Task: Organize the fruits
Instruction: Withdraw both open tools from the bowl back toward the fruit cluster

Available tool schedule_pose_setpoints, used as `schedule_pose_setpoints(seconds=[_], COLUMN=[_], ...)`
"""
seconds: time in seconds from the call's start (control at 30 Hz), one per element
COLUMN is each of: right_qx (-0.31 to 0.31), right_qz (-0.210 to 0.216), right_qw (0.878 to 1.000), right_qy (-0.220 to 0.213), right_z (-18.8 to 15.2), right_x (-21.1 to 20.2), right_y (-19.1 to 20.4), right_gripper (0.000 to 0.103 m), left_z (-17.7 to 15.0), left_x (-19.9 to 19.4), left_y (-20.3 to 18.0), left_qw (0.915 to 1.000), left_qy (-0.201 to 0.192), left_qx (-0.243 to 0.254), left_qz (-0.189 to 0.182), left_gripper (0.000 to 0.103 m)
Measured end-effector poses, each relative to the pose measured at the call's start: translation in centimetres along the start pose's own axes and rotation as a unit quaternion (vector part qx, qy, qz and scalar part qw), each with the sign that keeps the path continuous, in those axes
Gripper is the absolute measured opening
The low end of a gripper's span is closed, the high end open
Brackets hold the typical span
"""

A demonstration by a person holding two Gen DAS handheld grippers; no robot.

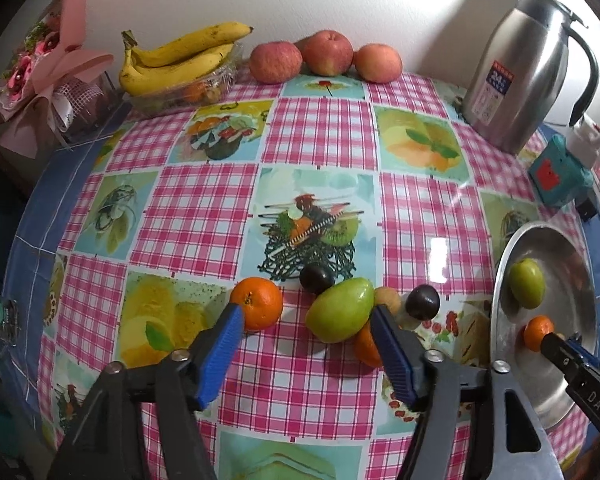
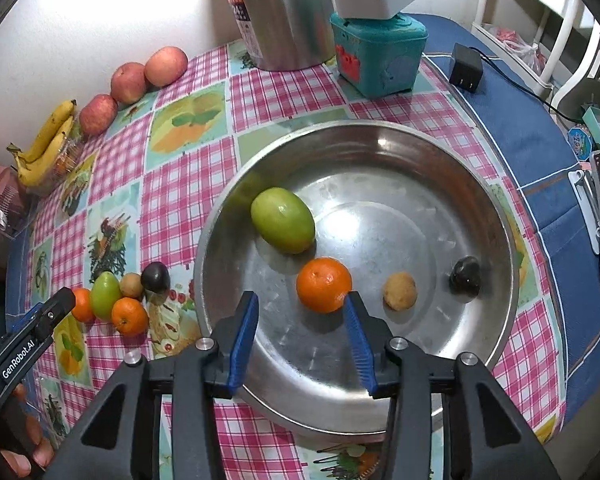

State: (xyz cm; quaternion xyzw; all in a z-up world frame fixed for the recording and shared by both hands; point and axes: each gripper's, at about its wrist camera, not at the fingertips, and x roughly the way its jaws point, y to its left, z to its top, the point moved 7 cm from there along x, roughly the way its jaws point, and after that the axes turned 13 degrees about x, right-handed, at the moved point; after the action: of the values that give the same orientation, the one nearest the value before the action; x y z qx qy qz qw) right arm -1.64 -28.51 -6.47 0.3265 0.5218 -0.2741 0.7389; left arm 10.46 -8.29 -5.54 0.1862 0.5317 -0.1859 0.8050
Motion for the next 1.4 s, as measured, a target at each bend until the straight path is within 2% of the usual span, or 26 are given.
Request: schedule_pose_setpoints(seconds=[0.33, 0.37, 0.4, 0.47, 0.53, 0.63, 0.8, 1.0, 1.33, 1.4], right_qx=[-0.002, -0.002, -0.004, -0.007, -0.015, -0.018, -0.019, -0.025, -0.041, -0.052], right_qz=[-0.006, -0.007, -0.007, -0.009, -0.013, -0.019, -0.023, -0.006, 0.03, 0.033], right_qw=[1.0, 1.0, 1.0, 1.0, 1.0, 1.0, 0.999, 0.999, 0.998, 0.997], right_qy=[0.006, 0.007, 0.008, 0.006, -0.002, -0.008, -0.014, -0.021, -0.026, -0.039], right_z=[-0.3, -0.3, -0.3, -0.2, -0.2, -0.2, 0.0, 0.1, 0.0, 0.0], right_x=[0.4, 0.5, 0.5, 0.6, 0.7, 0.7, 0.7, 0.4, 0.1, -0.1], right_y=[0.0, 0.0, 0.0, 0.0, 0.1, -0.1, -0.3, 0.1, 1.4, 1.7], right_gripper=[0.045, 0.046, 0.047, 0.074, 0.087, 0.091, 0.092, 0.092, 0.092, 0.092], left_z=[-0.1, -0.1, -0.1, -0.1, -0.1, -0.2, 0.0, 0.5, 0.8, 0.9], left_x=[0.5, 0.5, 0.6, 0.8, 0.8, 1.0, 0.8, 0.1, -0.3, -0.4], left_y=[-0.7, -0.7, -0.6, -0.2, 0.0, 0.2, -0.2, -0.5, -0.5, -0.4], left_qw=[0.9999, 0.9999, 0.9999, 0.9999, 0.9996, 0.9993, 0.9989, 0.9969, 0.9972, 0.9973], left_qy=[0.007, 0.007, 0.008, 0.008, 0.005, 0.001, -0.012, -0.038, -0.05, -0.053], left_qx=[0.013, 0.012, 0.01, 0.008, 0.01, 0.016, 0.029, 0.049, 0.045, 0.042], left_qz=[-0.007, -0.006, -0.003, 0.01, 0.024, 0.033, 0.036, 0.049, 0.032, 0.028], left_gripper=[0.078, 0.08, 0.088, 0.103, 0.103, 0.103, 0.103, 0.103, 0.103, 0.103])
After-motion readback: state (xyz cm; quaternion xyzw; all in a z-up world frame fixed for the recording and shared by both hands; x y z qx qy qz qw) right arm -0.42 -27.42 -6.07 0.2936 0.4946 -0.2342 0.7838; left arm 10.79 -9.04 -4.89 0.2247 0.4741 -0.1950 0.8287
